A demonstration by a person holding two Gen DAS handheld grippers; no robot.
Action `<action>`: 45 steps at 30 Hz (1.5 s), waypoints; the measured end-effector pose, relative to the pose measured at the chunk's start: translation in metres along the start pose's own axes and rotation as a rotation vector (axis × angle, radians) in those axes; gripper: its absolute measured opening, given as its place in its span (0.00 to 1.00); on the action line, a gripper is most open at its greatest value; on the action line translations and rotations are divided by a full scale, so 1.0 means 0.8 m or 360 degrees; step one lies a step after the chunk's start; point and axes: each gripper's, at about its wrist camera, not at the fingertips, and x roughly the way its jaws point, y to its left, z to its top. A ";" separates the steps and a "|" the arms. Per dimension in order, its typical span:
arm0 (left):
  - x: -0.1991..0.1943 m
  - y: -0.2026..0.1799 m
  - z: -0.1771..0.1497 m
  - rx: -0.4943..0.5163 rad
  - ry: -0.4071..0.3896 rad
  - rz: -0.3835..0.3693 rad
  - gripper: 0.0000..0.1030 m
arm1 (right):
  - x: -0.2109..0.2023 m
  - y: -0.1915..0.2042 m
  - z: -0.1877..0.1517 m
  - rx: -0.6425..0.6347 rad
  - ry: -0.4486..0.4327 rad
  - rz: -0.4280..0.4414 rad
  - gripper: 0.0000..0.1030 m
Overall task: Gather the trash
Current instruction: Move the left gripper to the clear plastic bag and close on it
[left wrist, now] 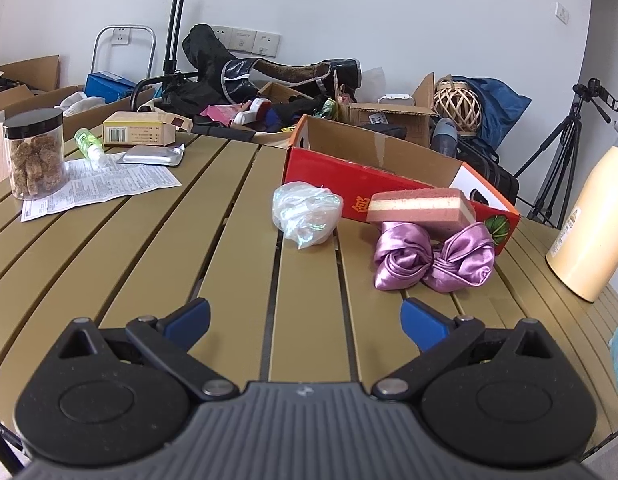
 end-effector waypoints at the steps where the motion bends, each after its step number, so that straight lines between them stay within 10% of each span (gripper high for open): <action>1: 0.000 0.001 0.000 0.0004 0.0000 0.0006 1.00 | 0.002 -0.004 -0.002 0.0016 -0.0004 0.0009 0.32; 15: 0.037 -0.012 0.055 0.0187 -0.0108 0.0074 1.00 | 0.034 -0.008 -0.004 0.0027 0.0018 0.0029 0.32; 39: 0.188 -0.044 0.089 0.0294 0.0129 0.0252 0.99 | 0.059 -0.009 -0.003 0.0053 0.0032 -0.0017 0.32; 45: 0.195 -0.046 0.088 0.0276 0.0176 0.0245 0.71 | 0.059 -0.011 -0.002 0.0071 0.0026 -0.0016 0.32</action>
